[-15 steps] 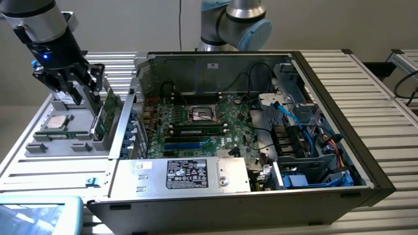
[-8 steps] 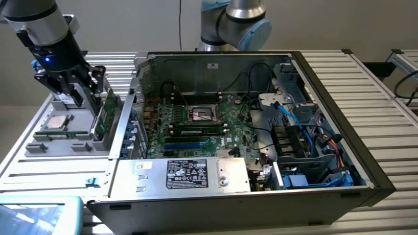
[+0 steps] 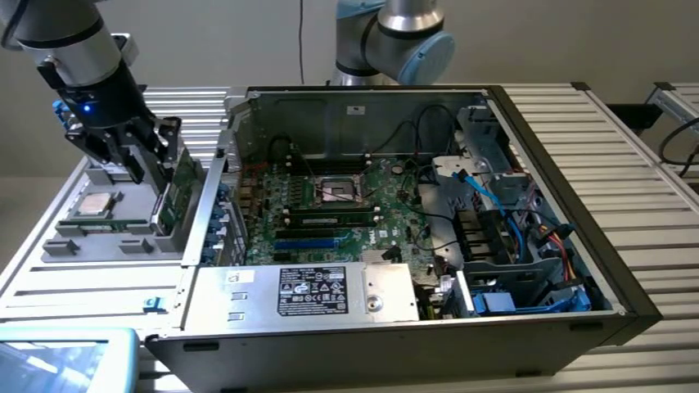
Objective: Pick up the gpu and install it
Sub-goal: 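Pick up the gpu and move the gpu toward the slot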
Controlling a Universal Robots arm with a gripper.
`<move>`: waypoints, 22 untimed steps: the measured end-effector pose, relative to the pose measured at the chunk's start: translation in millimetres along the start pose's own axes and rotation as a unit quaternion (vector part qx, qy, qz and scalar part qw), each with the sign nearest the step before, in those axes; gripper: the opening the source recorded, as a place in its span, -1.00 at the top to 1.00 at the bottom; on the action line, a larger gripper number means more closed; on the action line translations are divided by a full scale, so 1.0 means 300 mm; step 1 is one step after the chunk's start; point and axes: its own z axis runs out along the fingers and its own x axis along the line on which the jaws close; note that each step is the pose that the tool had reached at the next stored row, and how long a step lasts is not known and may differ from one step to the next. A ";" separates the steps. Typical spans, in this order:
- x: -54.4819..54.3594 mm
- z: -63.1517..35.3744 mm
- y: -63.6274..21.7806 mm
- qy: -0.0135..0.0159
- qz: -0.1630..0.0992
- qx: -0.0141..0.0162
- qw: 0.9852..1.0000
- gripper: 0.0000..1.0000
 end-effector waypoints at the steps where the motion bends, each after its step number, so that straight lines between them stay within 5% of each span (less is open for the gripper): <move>1: -0.002 0.006 -0.001 0.000 0.000 0.000 1.000 0.01; 22: -0.010 0.133 -0.012 -0.001 0.006 -0.001 1.000 0.01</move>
